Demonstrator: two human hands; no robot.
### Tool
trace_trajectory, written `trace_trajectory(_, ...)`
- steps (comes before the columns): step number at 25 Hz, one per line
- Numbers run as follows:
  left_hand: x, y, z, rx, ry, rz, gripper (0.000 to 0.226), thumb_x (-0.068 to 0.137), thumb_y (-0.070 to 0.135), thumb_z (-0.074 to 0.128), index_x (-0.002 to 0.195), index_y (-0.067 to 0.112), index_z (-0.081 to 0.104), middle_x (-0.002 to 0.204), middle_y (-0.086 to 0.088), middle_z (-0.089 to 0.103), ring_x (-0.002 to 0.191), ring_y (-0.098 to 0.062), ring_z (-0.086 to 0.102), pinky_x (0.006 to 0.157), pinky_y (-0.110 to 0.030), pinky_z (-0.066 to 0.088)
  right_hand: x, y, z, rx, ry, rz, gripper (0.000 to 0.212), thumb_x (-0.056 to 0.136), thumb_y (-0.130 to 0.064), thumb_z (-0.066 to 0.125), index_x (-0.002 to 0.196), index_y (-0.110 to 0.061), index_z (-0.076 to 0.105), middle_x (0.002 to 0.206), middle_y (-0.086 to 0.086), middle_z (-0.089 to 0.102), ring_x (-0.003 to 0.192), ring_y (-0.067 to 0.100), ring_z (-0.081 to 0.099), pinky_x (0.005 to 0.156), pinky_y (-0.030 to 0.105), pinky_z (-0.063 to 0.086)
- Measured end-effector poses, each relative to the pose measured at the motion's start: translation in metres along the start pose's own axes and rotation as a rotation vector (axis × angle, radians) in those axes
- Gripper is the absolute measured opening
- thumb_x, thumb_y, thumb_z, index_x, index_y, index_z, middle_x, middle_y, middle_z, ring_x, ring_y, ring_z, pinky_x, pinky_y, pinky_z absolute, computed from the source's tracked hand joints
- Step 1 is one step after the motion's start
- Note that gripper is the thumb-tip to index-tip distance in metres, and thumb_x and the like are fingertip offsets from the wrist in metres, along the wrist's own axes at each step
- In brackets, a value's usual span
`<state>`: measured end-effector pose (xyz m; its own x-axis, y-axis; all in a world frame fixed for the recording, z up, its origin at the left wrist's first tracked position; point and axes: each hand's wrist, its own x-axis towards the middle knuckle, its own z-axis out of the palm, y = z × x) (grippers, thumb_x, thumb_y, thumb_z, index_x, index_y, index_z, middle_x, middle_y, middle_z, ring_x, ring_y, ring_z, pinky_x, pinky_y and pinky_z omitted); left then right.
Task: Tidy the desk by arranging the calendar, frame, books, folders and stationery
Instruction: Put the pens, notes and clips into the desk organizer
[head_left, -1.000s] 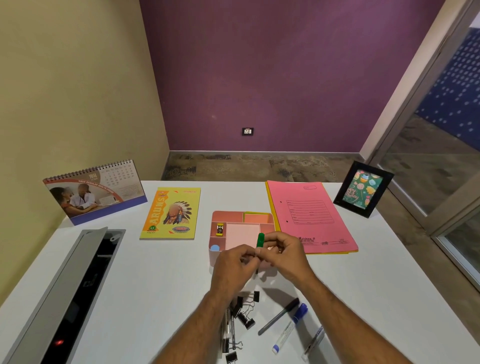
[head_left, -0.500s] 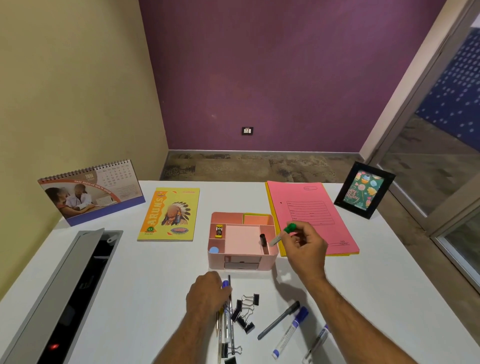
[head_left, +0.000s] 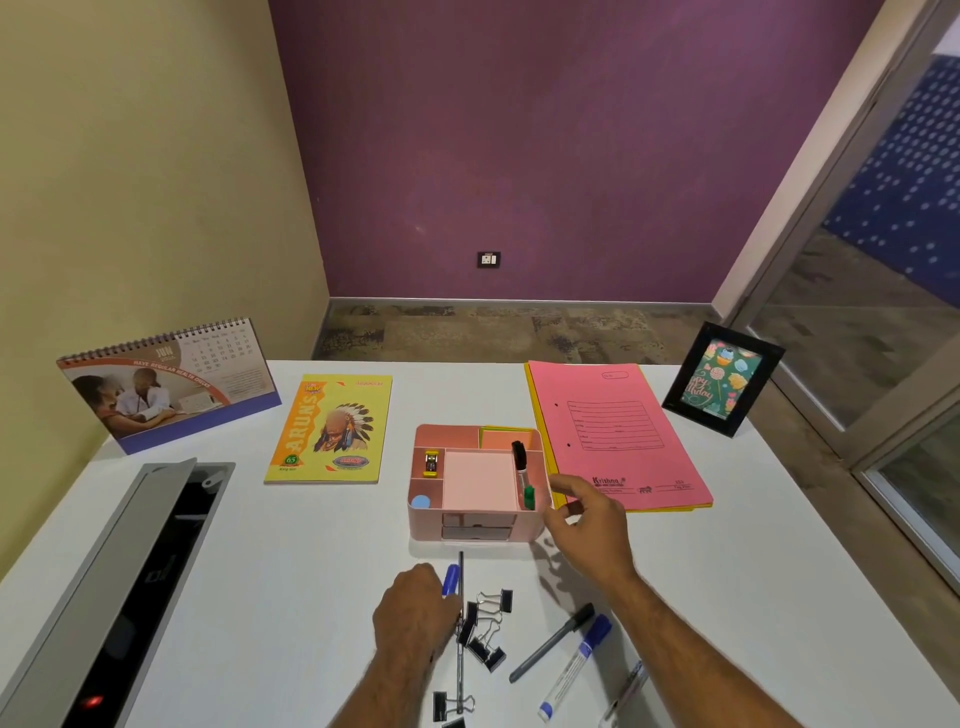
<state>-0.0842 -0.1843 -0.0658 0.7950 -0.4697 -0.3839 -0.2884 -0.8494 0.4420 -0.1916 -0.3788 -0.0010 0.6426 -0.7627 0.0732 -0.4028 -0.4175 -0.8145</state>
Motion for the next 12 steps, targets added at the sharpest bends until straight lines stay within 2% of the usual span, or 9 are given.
trace_trajectory(2, -0.002, 0.002, -0.004, -0.057, 0.047, 0.018, 0.020, 0.083, 0.043, 0.061, 0.091, 0.026, 0.057, 0.087, 0.009, 0.063, 0.079, -0.013, 0.060, 0.068, -0.027, 0.048, -0.001, 0.001, -0.004, 0.031, 0.048, 0.012, 0.039, 0.081, -0.021, 0.078, 0.117, -0.025, 0.066, 0.106, -0.013, 0.068, 0.082, 0.009, 0.066, 0.071, 0.030, 0.058)
trace_trajectory(5, -0.006, 0.014, -0.011, -0.250, 0.128, 0.111, 0.018, 0.080, 0.045, 0.067, 0.082, 0.030, 0.057, 0.072, 0.014, 0.063, 0.064, -0.005, 0.058, 0.057, -0.023, 0.041, -0.005, 0.003, -0.005, 0.093, 0.119, 0.023, 0.026, 0.080, -0.015, 0.078, 0.101, -0.025, 0.068, 0.090, -0.009, 0.069, 0.077, 0.014, 0.063, 0.065, 0.022, 0.052)
trace_trajectory(7, -0.008, 0.030, -0.014, -0.397, 0.123, 0.232, 0.015, 0.077, 0.041, 0.071, 0.081, 0.032, 0.060, 0.064, 0.014, 0.060, 0.056, -0.001, 0.052, 0.053, -0.022, 0.038, -0.009, 0.003, -0.001, 0.156, 0.076, 0.011, 0.020, 0.080, -0.010, 0.077, 0.091, -0.024, 0.069, 0.079, -0.007, 0.069, 0.070, 0.016, 0.061, 0.062, 0.023, 0.052)
trace_trajectory(9, -0.010, 0.047, -0.016, -0.489, 0.102, 0.368, 0.013, 0.076, 0.040, 0.072, 0.085, 0.033, 0.065, 0.061, 0.014, 0.055, 0.053, -0.001, 0.047, 0.053, -0.021, 0.039, -0.015, 0.000, 0.003, 0.198, -0.012, -0.019, 0.018, 0.078, -0.010, 0.078, 0.090, -0.022, 0.072, 0.077, -0.005, 0.071, 0.063, 0.013, 0.060, 0.059, 0.025, 0.053)
trace_trajectory(12, -0.011, 0.068, -0.019, -0.577, 0.117, 0.466, 0.020, 0.072, 0.046, 0.067, 0.087, 0.033, 0.066, 0.063, 0.014, 0.056, 0.056, -0.002, 0.049, 0.055, -0.025, 0.045, -0.018, -0.004, 0.007, 0.289, -0.110, -0.067, 0.022, 0.074, -0.009, 0.082, 0.092, -0.018, 0.074, 0.083, -0.001, 0.074, 0.073, 0.015, 0.069, 0.066, 0.027, 0.059)
